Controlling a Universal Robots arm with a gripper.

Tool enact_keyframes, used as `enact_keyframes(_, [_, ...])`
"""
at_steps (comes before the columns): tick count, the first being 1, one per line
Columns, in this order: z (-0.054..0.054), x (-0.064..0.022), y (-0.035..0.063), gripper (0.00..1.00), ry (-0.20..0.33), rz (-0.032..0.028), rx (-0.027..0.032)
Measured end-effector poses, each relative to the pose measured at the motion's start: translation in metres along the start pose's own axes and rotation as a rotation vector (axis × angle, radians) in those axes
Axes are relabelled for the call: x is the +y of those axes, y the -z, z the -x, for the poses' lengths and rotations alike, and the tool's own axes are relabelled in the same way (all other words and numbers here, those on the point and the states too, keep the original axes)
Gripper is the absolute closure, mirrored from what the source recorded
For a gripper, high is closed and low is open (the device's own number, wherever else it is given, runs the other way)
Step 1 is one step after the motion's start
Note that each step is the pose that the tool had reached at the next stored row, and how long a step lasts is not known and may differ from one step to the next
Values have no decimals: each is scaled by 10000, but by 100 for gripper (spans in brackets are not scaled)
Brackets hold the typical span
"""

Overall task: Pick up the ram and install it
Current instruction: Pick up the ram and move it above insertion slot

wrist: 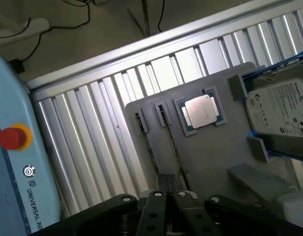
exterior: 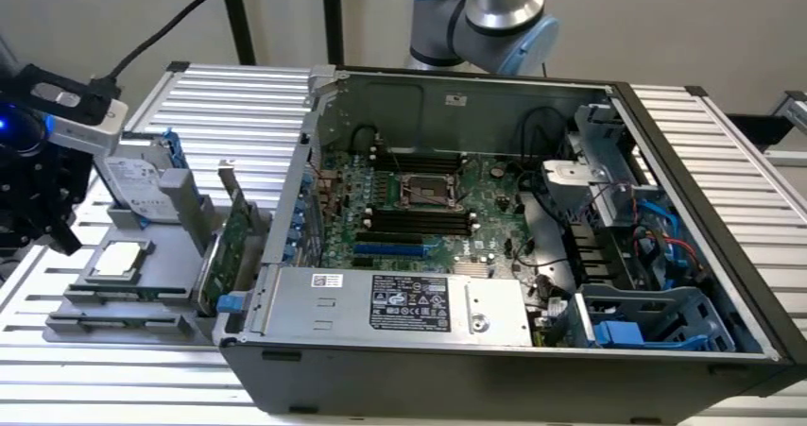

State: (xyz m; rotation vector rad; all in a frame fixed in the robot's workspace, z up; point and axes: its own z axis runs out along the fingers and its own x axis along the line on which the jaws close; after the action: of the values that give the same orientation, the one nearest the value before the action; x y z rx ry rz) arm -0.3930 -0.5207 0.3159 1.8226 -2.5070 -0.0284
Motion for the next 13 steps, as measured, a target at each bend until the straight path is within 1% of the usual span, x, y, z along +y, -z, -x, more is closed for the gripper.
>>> enact_keyframes(13, [2, -3, -79, 100, 2330, -55, 91])
